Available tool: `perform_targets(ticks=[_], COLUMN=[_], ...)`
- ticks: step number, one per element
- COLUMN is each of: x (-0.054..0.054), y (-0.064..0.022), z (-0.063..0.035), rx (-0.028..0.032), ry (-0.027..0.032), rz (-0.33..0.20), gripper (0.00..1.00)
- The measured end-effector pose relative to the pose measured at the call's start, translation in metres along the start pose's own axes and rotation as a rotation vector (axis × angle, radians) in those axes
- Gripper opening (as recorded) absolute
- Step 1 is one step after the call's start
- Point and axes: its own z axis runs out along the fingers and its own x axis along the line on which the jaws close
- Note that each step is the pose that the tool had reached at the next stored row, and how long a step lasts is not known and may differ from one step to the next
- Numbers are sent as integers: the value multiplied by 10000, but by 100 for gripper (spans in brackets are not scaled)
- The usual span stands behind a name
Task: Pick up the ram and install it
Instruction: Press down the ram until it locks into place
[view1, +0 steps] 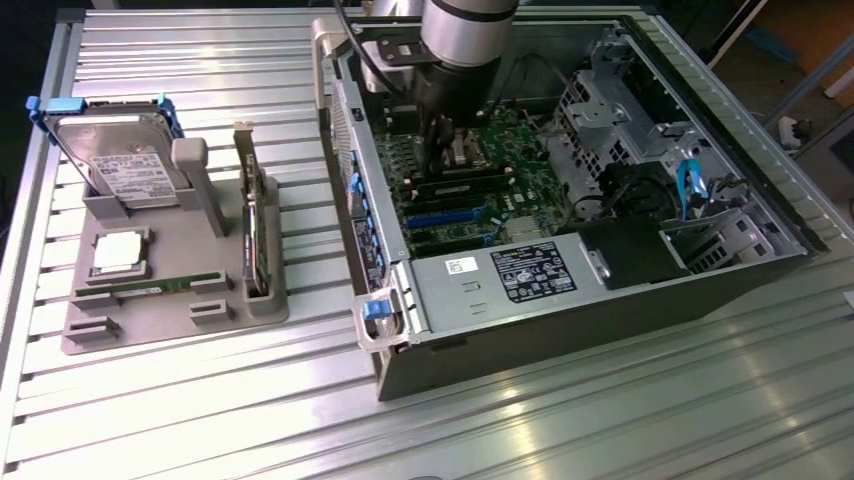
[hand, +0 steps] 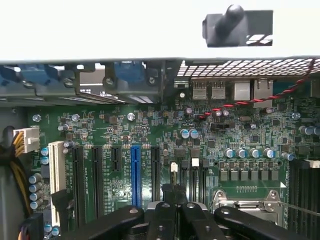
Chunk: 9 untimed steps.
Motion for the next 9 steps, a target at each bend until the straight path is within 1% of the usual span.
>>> perform_targets(ticks=[4,9], x=[1,2], y=[-1,-3], z=[-66,-122], rx=[0,1], ry=[0,-1], rz=[0,0], gripper=[11,11])
